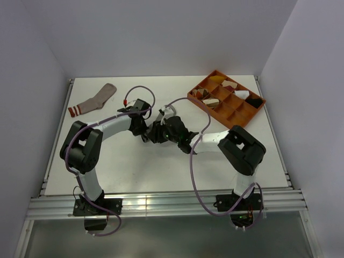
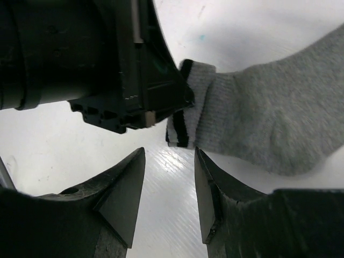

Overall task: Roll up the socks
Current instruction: Roll the sock at the center of the board.

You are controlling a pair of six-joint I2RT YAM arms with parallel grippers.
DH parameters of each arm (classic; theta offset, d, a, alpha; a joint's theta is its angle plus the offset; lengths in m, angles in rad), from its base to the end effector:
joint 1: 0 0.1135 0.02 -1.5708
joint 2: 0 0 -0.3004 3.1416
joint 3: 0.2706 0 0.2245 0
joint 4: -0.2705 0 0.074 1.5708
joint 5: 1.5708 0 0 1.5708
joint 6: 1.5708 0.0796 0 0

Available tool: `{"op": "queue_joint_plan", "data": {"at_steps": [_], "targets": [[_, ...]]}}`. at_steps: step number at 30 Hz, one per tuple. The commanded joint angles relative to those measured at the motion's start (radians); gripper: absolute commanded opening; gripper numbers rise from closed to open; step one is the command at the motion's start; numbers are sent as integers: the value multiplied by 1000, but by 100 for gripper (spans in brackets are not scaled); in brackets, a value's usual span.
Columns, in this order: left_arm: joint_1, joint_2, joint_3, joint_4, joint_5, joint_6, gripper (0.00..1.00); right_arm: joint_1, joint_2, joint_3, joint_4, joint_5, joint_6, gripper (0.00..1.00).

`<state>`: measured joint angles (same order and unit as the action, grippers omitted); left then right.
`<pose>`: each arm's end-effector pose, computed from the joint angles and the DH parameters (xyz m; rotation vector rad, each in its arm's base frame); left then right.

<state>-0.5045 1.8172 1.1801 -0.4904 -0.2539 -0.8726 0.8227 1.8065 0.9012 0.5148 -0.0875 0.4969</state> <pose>0.3315 -0.1602 0.1879 -0.5576 2.5804 -0.1179 0.2756 0.3072 0.2141 -0.3981 2.0458 0.9274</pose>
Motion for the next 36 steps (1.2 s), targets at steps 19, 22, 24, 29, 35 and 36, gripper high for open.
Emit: {"op": "queue_joint_plan", "data": {"at_steps": [19, 22, 24, 29, 35, 36], "targets": [[9, -2, 44, -45, 70, 8, 0, 47, 180, 61, 215, 75, -72, 49], [9, -9, 38, -45, 67, 0, 0, 47, 198, 82, 202, 78, -70, 49], [9, -6, 38, -47, 65, -2, 0, 55, 205, 94, 186, 86, -70, 48], [11, 5, 35, -39, 73, -11, 0, 79, 226, 110, 120, 149, -25, 29], [14, -4, 16, -5, 97, -32, 3, 82, 218, 96, 48, 164, 48, 1], [15, -10, 10, 13, 100, -42, 6, 81, 217, 94, 44, 160, 70, 0]]}}
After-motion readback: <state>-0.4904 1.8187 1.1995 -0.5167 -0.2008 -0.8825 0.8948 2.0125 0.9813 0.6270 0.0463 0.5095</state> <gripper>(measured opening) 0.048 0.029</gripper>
